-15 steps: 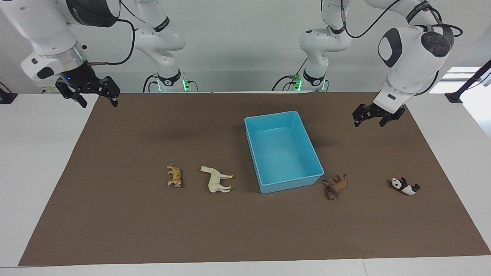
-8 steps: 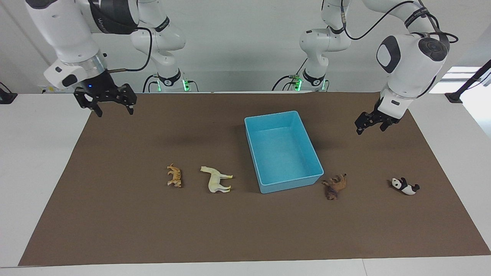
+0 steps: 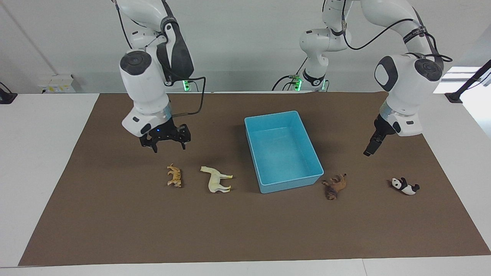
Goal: Put all toys into storage box
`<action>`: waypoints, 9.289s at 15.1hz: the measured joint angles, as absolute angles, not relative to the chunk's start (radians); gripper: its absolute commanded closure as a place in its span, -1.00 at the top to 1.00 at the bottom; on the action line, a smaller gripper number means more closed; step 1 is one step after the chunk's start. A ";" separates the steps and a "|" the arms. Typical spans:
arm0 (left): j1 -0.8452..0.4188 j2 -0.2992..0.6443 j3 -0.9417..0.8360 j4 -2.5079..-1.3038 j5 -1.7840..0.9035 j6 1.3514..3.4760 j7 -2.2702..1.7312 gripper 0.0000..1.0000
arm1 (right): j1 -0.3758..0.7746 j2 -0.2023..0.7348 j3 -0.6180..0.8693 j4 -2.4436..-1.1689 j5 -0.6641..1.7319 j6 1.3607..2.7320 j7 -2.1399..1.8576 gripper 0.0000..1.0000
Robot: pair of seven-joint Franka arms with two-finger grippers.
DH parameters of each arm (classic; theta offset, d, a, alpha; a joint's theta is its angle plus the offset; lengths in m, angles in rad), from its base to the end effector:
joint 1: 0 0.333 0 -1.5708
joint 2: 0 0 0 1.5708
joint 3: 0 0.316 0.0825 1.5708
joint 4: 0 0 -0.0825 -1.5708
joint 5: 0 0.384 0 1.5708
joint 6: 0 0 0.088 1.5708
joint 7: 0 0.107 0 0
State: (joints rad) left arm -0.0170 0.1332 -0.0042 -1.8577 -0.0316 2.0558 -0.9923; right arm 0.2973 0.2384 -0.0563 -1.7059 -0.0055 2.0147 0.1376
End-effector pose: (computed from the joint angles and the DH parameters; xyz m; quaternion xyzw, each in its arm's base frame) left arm 0.6026 -0.0144 0.4529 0.8806 0.4725 0.0213 0.0284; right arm 0.6187 0.1545 0.4570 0.9979 0.0538 0.0365 0.0023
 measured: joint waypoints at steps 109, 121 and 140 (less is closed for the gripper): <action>-0.297 0.245 -0.080 -1.620 0.025 1.823 -1.206 -1.00 | 0.186 0.432 -0.034 -1.787 0.045 2.370 0.322 1.00; -0.366 0.096 -0.046 -1.897 -0.004 2.069 -1.257 1.00 | 0.191 0.417 -0.021 -1.942 0.079 2.513 0.189 -1.00; -0.011 -0.012 -0.033 -1.743 -0.003 1.570 -0.143 1.00 | 0.606 0.458 -0.014 -1.402 0.045 2.043 0.668 -1.00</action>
